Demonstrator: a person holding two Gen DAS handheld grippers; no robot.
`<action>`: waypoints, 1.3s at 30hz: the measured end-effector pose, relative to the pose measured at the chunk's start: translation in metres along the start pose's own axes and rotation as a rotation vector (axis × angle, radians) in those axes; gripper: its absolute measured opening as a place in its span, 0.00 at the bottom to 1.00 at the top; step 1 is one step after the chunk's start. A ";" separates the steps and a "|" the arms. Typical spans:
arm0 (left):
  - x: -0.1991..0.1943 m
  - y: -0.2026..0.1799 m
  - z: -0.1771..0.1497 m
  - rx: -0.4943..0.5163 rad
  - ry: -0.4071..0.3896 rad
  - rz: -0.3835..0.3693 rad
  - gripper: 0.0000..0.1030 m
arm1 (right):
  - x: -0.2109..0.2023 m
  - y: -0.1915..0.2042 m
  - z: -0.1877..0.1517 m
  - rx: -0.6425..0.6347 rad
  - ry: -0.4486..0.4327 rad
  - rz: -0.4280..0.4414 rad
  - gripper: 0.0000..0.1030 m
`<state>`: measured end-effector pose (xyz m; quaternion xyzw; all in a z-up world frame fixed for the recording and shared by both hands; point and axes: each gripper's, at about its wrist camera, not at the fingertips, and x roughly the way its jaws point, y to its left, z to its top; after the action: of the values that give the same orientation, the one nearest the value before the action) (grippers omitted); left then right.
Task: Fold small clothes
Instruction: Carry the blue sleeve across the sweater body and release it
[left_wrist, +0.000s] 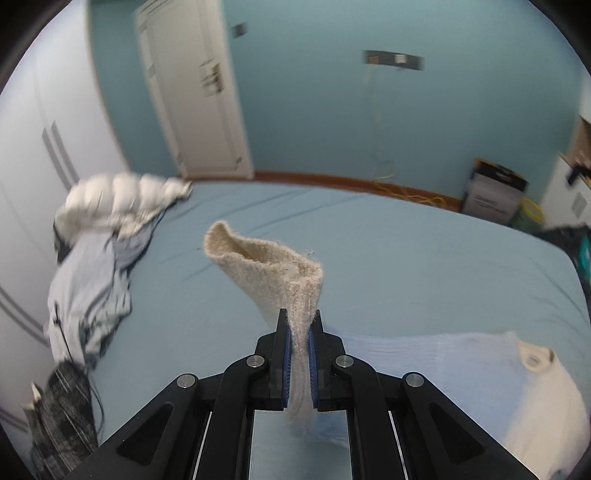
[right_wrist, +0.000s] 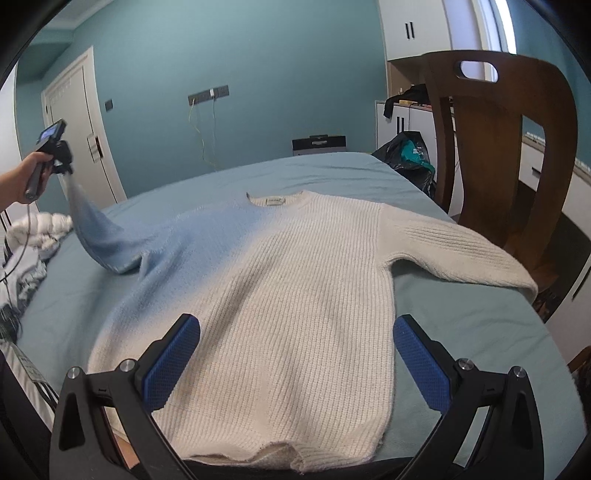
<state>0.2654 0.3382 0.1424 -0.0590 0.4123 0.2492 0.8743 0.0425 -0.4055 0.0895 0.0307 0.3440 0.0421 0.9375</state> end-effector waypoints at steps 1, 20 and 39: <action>-0.010 -0.019 -0.001 0.021 -0.005 -0.012 0.07 | 0.000 -0.002 0.000 0.012 0.000 0.007 0.99; -0.130 -0.342 -0.123 0.479 -0.038 -0.257 0.07 | -0.003 -0.019 -0.002 0.074 -0.031 0.054 0.99; -0.077 -0.387 -0.234 0.503 0.369 -0.560 0.14 | -0.002 -0.027 -0.004 0.115 -0.036 0.071 0.99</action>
<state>0.2496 -0.1008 0.0078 0.0031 0.5781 -0.1215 0.8069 0.0396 -0.4323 0.0854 0.0975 0.3277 0.0548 0.9381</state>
